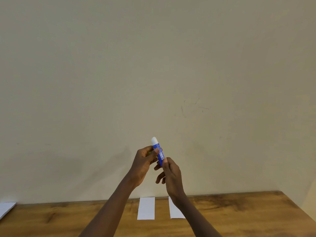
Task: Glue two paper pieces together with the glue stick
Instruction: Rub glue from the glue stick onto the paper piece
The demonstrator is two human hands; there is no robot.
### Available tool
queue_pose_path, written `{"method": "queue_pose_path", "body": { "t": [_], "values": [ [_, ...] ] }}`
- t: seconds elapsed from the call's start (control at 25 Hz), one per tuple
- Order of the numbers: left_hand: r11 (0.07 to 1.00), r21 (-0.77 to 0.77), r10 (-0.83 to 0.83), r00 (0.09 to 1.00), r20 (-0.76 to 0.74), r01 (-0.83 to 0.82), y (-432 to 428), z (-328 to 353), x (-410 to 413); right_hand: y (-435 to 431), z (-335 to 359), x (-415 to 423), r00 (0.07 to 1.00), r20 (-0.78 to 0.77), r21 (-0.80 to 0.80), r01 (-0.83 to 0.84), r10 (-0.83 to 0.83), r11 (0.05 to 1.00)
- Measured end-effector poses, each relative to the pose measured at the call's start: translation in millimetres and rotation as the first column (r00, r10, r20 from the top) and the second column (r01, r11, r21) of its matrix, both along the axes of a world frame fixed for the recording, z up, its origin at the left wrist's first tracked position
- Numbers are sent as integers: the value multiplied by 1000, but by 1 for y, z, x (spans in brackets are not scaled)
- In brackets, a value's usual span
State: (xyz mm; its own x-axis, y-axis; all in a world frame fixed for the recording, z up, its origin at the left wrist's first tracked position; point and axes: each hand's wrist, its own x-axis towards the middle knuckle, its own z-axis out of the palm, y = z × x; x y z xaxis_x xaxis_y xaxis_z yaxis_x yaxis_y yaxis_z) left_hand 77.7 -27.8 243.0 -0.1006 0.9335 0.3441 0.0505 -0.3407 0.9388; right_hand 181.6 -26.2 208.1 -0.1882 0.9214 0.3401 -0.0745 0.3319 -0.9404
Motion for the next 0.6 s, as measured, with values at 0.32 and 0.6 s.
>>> {"method": "queue_pose_path", "body": {
  "t": [0.32,0.6],
  "values": [
    [999,12,39,999,-5,-39,-2,-1,-2,4,-3,2,961,151,188,201,-231,961],
    [1000,-12,9,1000,-9,-9,0,-6,0,3,-4,6,989,129,88,61,-72,994]
  ]
}}
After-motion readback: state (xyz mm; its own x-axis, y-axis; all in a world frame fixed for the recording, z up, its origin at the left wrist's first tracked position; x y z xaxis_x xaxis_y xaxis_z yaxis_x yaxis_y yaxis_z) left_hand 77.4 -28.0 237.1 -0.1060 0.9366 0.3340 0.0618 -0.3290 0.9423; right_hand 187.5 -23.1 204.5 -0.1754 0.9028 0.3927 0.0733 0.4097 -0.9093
